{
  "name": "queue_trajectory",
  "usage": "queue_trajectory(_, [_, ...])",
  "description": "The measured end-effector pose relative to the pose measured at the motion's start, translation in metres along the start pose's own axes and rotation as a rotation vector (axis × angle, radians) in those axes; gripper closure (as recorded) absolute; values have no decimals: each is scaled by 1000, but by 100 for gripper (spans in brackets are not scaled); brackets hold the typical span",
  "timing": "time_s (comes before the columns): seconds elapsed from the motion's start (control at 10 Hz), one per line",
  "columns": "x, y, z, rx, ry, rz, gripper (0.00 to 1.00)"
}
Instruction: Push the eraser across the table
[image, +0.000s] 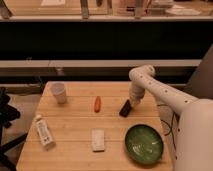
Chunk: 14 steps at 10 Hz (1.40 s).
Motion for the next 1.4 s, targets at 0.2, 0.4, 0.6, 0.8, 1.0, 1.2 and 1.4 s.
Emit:
queue_trajectory(0.2, [-15,-5,5,-10,15,-18,100])
queue_trajectory(0.4, [-16,-6,3,-9,14,-20,100])
queue_trajectory(0.6, [-17,-6,3,-9,14,-20,100])
queue_trajectory(0.8, [-26,-7,4,-21,32,-50,100])
queue_trajectory(1.0, [-26,-7,3,-21,31,-48,100])
queue_trajectory(1.2, [-27,-7,4,-22,36,-52,100])
queue_trajectory(1.4, [-32,-7,3,-26,45,-65,100])
